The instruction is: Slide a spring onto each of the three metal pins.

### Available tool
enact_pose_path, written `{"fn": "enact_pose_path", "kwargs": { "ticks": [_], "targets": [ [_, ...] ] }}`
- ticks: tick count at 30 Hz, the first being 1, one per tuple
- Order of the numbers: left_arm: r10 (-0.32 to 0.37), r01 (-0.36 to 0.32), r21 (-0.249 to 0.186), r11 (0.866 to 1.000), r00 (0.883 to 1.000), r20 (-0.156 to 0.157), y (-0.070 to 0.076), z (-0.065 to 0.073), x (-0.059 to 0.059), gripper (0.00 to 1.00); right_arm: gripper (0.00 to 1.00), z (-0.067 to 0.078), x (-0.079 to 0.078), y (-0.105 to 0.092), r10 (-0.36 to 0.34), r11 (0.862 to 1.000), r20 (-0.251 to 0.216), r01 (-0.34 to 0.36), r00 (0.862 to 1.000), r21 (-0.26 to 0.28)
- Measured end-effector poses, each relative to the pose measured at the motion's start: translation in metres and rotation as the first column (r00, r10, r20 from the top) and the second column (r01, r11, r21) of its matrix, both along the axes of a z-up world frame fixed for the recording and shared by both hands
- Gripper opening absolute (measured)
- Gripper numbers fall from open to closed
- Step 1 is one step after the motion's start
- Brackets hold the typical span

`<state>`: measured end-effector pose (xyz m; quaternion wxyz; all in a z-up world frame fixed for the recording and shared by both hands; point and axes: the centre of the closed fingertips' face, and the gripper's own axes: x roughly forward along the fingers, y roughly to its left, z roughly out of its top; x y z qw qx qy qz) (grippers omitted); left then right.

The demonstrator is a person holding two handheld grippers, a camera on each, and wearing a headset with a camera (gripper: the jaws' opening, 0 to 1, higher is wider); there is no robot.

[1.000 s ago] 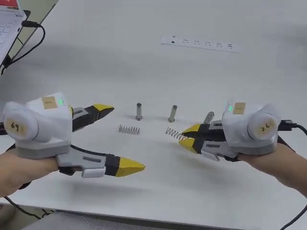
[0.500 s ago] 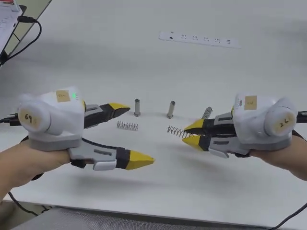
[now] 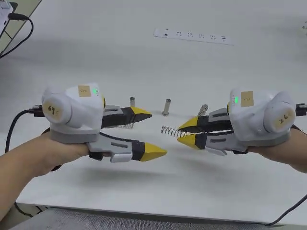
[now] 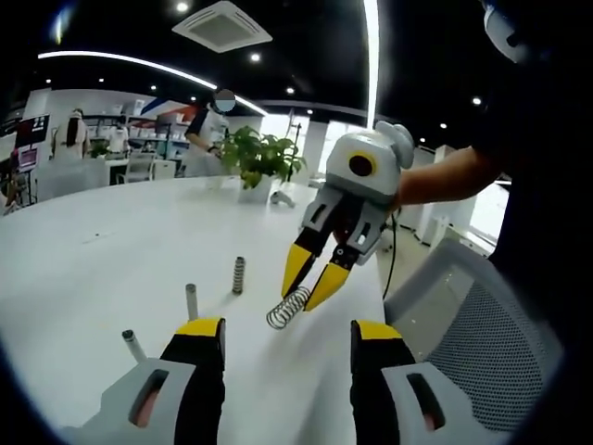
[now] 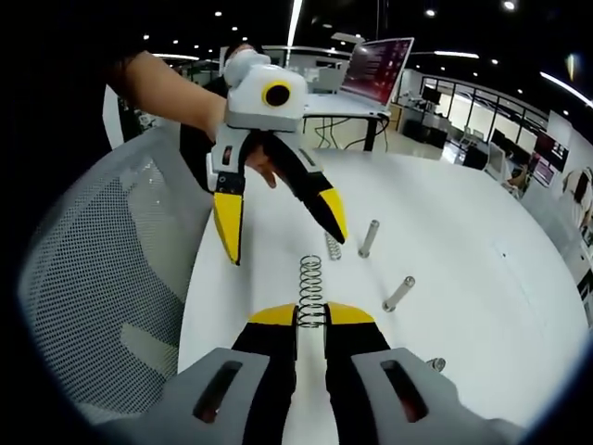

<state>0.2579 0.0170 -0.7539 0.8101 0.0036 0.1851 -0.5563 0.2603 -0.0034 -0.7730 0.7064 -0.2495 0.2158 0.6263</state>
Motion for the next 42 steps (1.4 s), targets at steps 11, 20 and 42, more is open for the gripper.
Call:
{"fn": "enact_pose_path", "kwargs": {
  "ticks": [11,20,42],
  "targets": [
    [-0.066,0.066,-0.007,0.998,0.998,0.01,-0.019,0.002,-0.002,0.3,0.08,0.009,-0.007,0.003,0.066,0.998,0.011,-0.066,0.998,0.008],
    [-0.08,0.08,0.001,0.997,0.997,0.0,-0.021,-0.002,-0.008,0.15,0.08,0.009,-0.01,0.001,0.085,0.996,0.012,-0.085,0.996,-0.002],
    [-0.092,0.092,-0.021,0.995,0.996,0.005,-0.024,0.006,-0.01,0.06,0.08,0.013,-0.018,0.003,0.123,0.992,0.009,-0.123,0.992,0.005]
  ]
}}
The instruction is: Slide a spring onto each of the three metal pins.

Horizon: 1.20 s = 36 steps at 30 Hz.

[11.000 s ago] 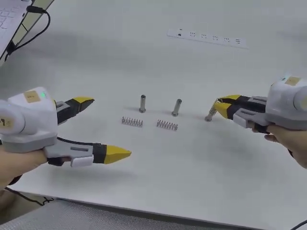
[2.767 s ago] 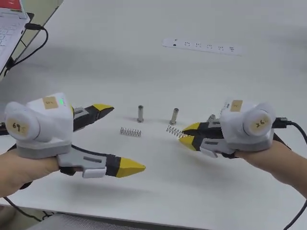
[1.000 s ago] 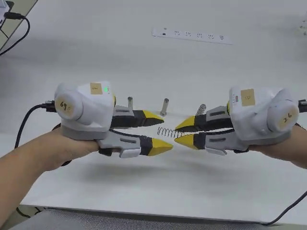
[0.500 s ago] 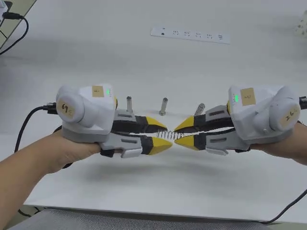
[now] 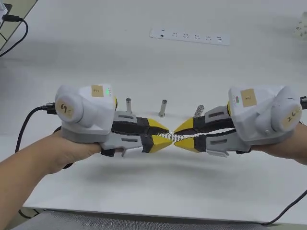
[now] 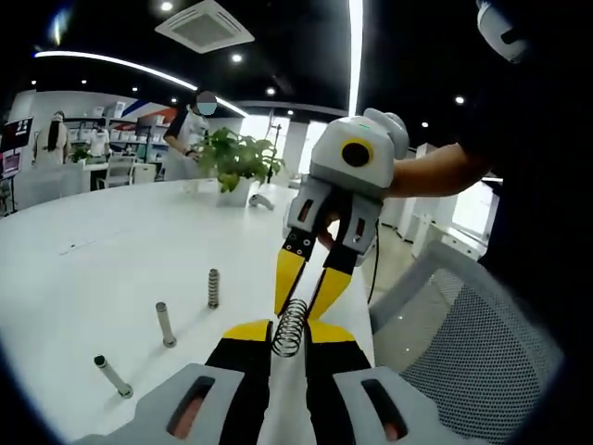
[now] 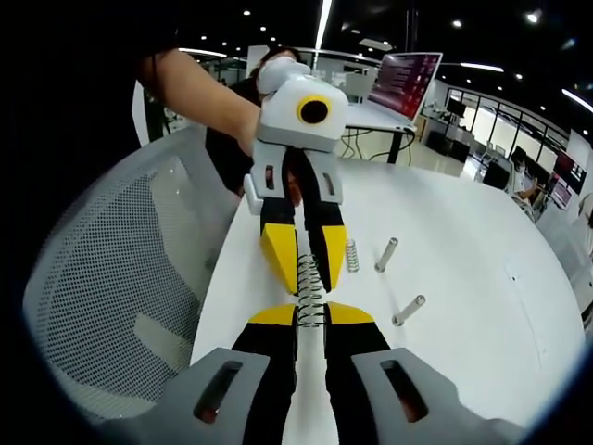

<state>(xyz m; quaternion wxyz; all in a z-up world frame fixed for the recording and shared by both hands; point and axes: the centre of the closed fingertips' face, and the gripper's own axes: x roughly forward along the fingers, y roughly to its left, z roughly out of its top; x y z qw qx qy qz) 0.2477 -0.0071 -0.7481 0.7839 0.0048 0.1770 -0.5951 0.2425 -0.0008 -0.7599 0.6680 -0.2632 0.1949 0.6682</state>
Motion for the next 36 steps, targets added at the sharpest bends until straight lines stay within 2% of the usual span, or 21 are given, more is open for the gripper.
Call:
{"fn": "enact_pose_path", "kwargs": {
  "ticks": [13,25,36],
  "targets": [
    [-0.003,0.003,0.005,1.0,1.0,0.008,0.0021,0.0013,-0.0008,0.04,0.08,0.0024,-0.0013,0.0015,0.012,1.0,0.001,-0.012,1.0,0.002],
    [-0.014,0.013,0.01,1.0,1.0,0.026,0.0006,0.004,-0.0006,0.03,0.08,0.0045,0.0005,0.0,-0.012,1.0,-0.016,0.012,1.0,0.018],
    [-0.02,0.02,0.005,1.0,1.0,0.011,-0.0011,0.0062,-0.0031,0.02,0.1,0.0026,0.0007,-0.0028,-0.049,0.999,-0.062,0.05,0.997,0.012]
  ]
}}
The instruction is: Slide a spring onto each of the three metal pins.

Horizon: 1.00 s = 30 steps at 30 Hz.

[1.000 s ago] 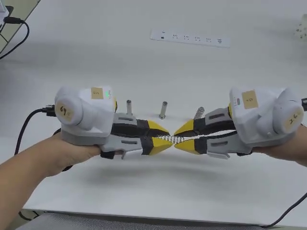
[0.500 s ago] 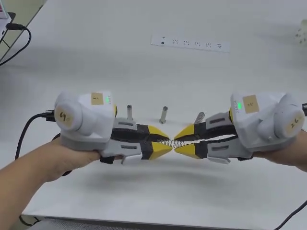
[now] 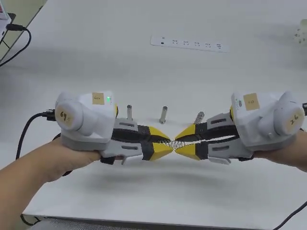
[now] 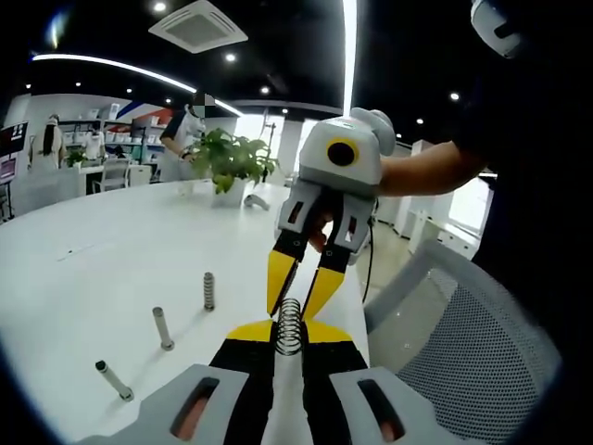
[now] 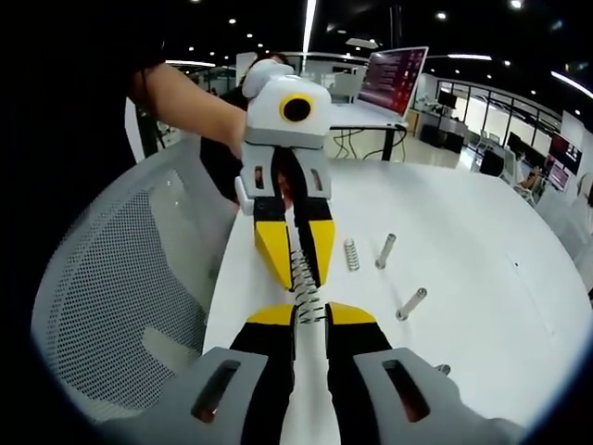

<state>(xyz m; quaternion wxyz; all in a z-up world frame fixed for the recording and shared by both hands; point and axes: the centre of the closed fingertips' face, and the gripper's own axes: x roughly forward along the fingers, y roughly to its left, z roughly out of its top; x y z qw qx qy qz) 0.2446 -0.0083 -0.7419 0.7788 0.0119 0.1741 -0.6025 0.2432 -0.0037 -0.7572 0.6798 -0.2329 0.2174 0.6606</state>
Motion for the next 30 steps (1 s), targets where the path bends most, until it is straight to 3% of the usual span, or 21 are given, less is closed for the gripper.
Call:
{"fn": "enact_pose_path", "kwargs": {
  "ticks": [9,12,14,30],
  "targets": [
    [0.0,0.0,-0.011,1.0,1.0,-0.006,0.001,0.001,0.0,0.02,0.07,0.002,0.0,-0.002,0.006,1.0,0.023,-0.006,1.0,0.01],
    [0.001,-0.001,-0.014,1.0,1.0,-0.01,0.0,0.001,0.0,0.02,0.07,0.004,0.001,-0.002,-0.003,1.0,0.015,0.002,1.0,0.017],
    [-0.004,0.004,-0.002,1.0,1.0,-0.008,0.001,-0.003,-0.001,0.02,0.07,0.008,0.001,0.0,-0.024,0.999,-0.018,0.025,1.0,0.037],
    [-0.008,0.008,0.008,1.0,1.0,-0.012,0.004,-0.005,-0.002,0.03,0.07,0.019,-0.003,0.004,-0.012,0.999,-0.011,0.012,1.0,0.052]
  ]
}}
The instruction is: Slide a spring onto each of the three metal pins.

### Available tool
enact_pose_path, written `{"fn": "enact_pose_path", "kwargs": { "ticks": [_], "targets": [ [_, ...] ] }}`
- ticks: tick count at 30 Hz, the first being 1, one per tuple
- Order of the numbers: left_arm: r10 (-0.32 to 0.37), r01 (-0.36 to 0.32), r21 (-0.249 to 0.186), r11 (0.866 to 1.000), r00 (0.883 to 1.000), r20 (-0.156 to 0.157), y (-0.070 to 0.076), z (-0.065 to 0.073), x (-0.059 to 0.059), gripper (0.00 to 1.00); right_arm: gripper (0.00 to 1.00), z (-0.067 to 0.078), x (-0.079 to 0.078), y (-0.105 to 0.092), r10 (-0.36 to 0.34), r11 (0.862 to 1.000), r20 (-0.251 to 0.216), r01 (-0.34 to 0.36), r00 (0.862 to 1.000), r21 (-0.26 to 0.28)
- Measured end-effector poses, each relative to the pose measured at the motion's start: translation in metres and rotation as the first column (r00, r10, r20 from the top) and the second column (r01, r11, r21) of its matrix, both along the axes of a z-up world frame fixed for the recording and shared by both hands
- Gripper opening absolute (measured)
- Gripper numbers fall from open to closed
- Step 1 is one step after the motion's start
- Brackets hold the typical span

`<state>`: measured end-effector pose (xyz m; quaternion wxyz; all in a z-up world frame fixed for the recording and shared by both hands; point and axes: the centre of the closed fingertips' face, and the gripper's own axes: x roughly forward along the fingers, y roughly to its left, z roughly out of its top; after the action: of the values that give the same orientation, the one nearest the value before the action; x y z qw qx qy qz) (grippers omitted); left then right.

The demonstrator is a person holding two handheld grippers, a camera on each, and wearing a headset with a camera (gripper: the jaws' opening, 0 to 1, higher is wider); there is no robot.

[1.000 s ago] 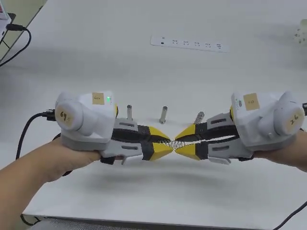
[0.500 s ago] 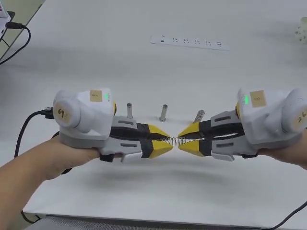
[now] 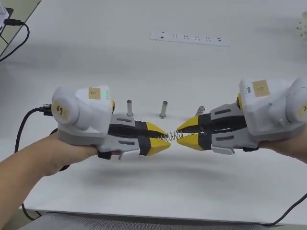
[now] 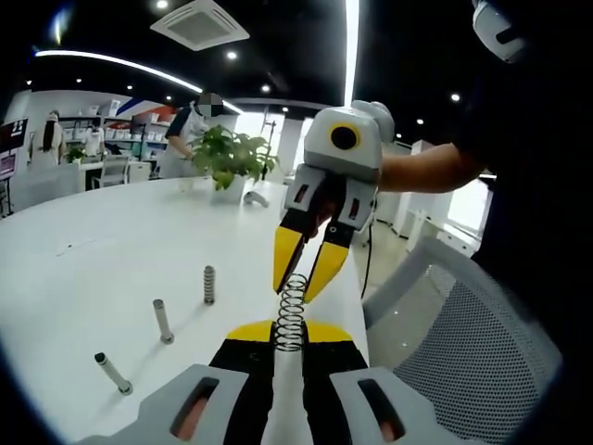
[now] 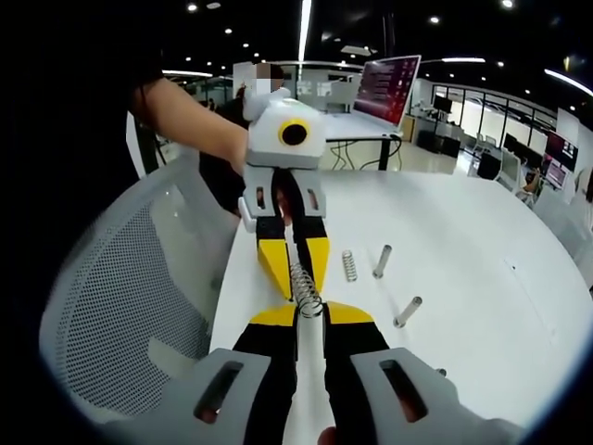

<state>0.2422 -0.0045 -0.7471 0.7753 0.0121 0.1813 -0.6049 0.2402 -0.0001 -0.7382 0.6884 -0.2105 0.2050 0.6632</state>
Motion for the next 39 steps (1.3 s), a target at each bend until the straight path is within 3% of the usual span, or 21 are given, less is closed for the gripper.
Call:
{"fn": "enact_pose_path", "kwargs": {
  "ticks": [5,8,14,24,33,36,39],
  "targets": [
    [-0.007,0.007,0.009,1.0,1.0,0.004,0.0,-0.002,-0.002,0.03,0.08,0.016,-0.003,0.007,0.0,0.998,-0.019,0.002,1.0,0.064],
    [-0.014,0.014,0.025,1.0,1.0,0.014,-0.002,-0.005,-0.003,0.03,0.08,0.016,-0.004,0.01,0.005,0.998,-0.015,-0.004,1.0,0.063],
    [-0.024,0.024,0.027,0.999,1.0,0.014,-0.004,-0.006,-0.005,0.02,0.08,0.025,-0.006,0.02,-0.005,0.992,-0.043,0.01,0.999,0.126],
    [-0.03,0.029,0.022,0.999,0.999,0.029,-0.009,-0.002,-0.003,0.02,0.07,0.031,-0.005,0.029,-0.016,0.978,-0.015,0.019,1.0,0.206],
    [-0.036,0.035,0.027,0.999,0.999,0.028,-0.009,-0.003,-0.005,0.02,0.08,0.032,-0.004,0.029,-0.067,0.958,-0.077,0.086,0.995,0.275],
    [-0.033,0.032,0.024,0.999,0.999,0.032,-0.009,-0.002,-0.004,0.02,0.08,0.034,-0.003,0.029,-0.085,0.949,-0.117,0.117,0.989,0.293],
    [-0.031,0.03,0.026,0.999,0.999,0.038,-0.01,-0.001,-0.004,0.02,0.08,0.034,-0.002,0.029,-0.09,0.947,-0.115,0.121,0.989,0.297]
  ]
}}
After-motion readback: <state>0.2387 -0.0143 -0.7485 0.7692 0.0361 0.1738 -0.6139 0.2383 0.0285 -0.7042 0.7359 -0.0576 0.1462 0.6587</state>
